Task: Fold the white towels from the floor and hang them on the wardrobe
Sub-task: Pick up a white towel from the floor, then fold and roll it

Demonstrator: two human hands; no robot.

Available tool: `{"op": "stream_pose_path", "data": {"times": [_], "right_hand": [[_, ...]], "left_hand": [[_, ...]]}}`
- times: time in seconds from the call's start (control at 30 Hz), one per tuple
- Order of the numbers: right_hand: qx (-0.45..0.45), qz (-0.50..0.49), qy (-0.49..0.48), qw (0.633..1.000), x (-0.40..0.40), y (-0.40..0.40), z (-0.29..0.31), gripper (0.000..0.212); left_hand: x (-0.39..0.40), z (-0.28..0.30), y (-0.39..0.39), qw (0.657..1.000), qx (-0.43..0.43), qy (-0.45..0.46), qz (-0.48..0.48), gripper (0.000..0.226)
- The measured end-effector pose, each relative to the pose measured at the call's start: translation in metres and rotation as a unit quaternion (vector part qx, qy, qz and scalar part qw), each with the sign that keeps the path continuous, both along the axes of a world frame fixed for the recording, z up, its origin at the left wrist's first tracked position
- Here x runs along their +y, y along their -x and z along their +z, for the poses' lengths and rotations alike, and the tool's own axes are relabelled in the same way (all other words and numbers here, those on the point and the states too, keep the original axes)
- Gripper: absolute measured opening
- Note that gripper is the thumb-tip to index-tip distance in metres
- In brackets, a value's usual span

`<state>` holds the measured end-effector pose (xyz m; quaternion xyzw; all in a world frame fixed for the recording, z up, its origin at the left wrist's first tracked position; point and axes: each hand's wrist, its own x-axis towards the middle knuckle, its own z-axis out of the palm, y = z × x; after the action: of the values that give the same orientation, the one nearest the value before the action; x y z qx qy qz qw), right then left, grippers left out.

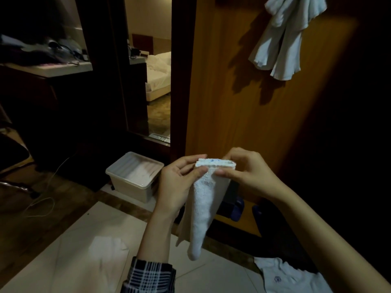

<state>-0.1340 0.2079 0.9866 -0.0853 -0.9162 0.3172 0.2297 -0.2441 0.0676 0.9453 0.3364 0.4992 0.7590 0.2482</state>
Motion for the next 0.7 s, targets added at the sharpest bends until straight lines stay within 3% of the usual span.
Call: {"op": "stream_pose_path", "data": {"times": [0.13,0.23,0.37,0.5,0.7], "right_hand": [[0.001,0.043,0.114,0.993,-0.002,-0.001,0.000,0.027],[-0.016,0.104,0.189,0.976,-0.005,0.000,0.010,0.013],[-0.031,0.125,0.222,0.966,-0.003,0.006,0.023,0.012],[-0.022,0.116,0.247,0.962,0.001,0.015,0.032,0.014],[-0.011,0.098,0.280,0.955,0.006,0.023,0.035,0.015]], "left_hand": [[-0.003,-0.001,0.002,0.999,0.038,-0.003,0.008,0.029],[-0.005,-0.004,0.005,0.997,0.042,0.030,-0.050,0.054],[-0.005,-0.009,-0.004,0.983,-0.015,0.064,-0.169,0.058],[-0.002,-0.012,-0.013,0.979,-0.072,0.037,-0.185,0.087],[0.002,-0.011,-0.023,0.959,-0.076,0.014,-0.274,0.075]]}}
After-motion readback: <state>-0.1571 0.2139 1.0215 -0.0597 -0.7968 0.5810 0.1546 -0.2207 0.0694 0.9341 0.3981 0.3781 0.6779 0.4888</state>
